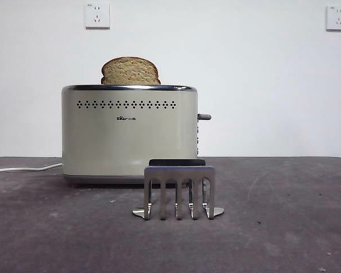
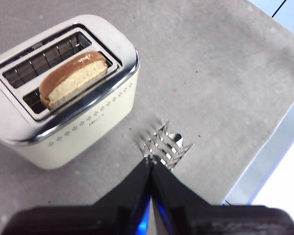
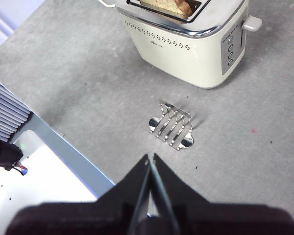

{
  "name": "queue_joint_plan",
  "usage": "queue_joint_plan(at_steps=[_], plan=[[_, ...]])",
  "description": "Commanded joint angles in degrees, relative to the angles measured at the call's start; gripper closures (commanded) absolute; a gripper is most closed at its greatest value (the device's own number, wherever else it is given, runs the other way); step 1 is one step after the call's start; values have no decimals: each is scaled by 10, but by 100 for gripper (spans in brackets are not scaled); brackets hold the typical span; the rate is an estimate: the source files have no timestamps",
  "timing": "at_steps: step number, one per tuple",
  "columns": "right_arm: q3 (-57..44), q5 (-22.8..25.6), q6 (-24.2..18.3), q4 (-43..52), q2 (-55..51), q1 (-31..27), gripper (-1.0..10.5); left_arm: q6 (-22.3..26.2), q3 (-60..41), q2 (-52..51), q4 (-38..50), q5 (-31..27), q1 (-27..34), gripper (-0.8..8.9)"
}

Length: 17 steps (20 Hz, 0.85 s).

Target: Pick up a slice of bread from the rack,put the bread on the toaster,press the button

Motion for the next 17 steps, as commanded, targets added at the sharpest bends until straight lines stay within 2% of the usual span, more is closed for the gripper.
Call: queue_joint_plan(at_steps=[1,5,7,9,12,14,17], plan=[[-5,2,3,3,-2,1,946,-3,-4,0,12,0,1,817],[-5,2,3,3,-2,1,946,6,-4,-5,15,-7,6,817],[-5,2,3,3,-2,1,946,69,-4,-25,30,-17,17,816],[-5,2,3,3,-2,1,946,108,-7,-64,105,-14,32,816],[-5,2,3,3,-1,1,946,110,-50,-143,226,-12,77,817],[-5,2,3,3,-2,1,946,108,-132,-207,323,-13,115,817],[-5,2,3,3,-2,1,946,108,-308,-329,459,-19,171,816]])
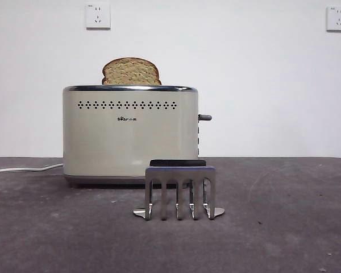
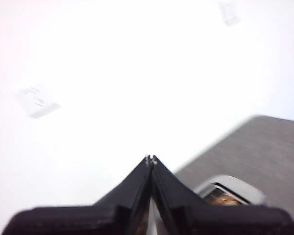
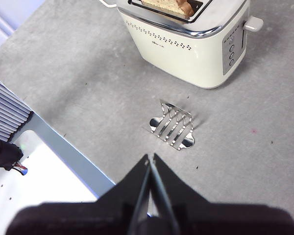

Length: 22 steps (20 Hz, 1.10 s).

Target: Pick up a slice of bread from the rack,put the bread on the toaster,press the button

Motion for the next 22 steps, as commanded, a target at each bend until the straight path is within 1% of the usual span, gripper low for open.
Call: queue_joint_plan(at_steps=[1,3,5,7,9,10,13,18,22], plan=[[-5,2,3,3,-1,1,946,7,-153,-87,95,-10,38,816],[-5,2,3,3,-1,1,946,6,-270,-159,168,-29,65,816],[-5,2,3,3,-1,1,946,-12,-385,-229,214,-31,85,817],[-5,2,3,3,-1,1,946,-33,-482,-287,240,-32,96,817],[-5,2,3,3,-1,1,946,-35,-574,-341,261,-32,103,816],[-5,2,3,3,-1,1,946,-44,-617,-364,276,-32,105,817],[-5,2,3,3,-1,1,946,-76,-723,-418,309,-34,107,817],[-5,2,3,3,-1,1,946,-95,-821,-462,309,-35,107,817],[-5,2,3,3,-1,1,946,-95,-850,-484,302,-36,107,817]])
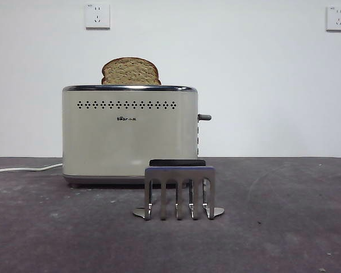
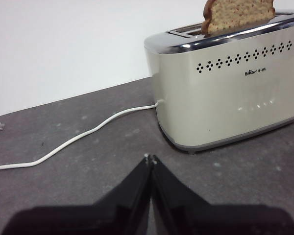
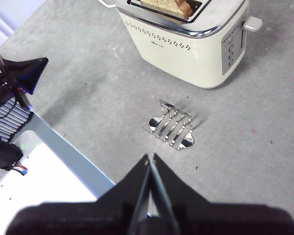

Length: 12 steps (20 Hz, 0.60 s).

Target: Pick up a slice of bread from the rack,put the bread on the toaster,press the button

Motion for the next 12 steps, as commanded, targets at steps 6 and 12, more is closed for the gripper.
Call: queue_joint_plan(at_steps=[6,12], plan=[[-5,2,3,3,-1,1,946,-7,-24,-20,-41,6,2,816],[-5,2,3,3,-1,1,946,-14,-24,-20,-59,5,2,817]])
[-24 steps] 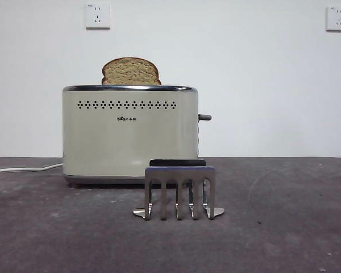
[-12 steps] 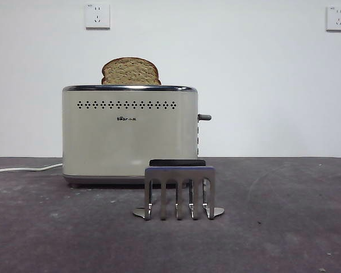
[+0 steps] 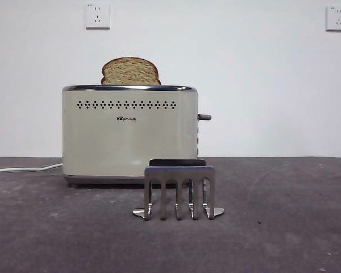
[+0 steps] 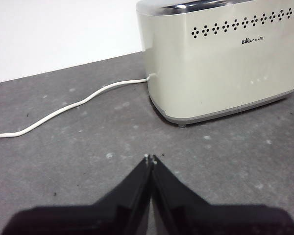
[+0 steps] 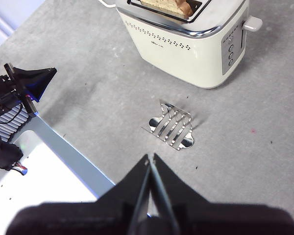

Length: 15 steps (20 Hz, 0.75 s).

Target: Pick up a slice of bread from the rack,put the bread on the toaster,press the button

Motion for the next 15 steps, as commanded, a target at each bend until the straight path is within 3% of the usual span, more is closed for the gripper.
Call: queue_joint_plan(at_steps=[1,11,15], plan=[[-5,2,3,3,-1,1,946,-5,-6,-2,-6,0,2,817],[-5,3,3,3,-2,0,946,-5,-6,-2,-6,0,2,816],[-6,43,-22,20,-50,-26,946,-5,-6,-2,-6,0,2,817]])
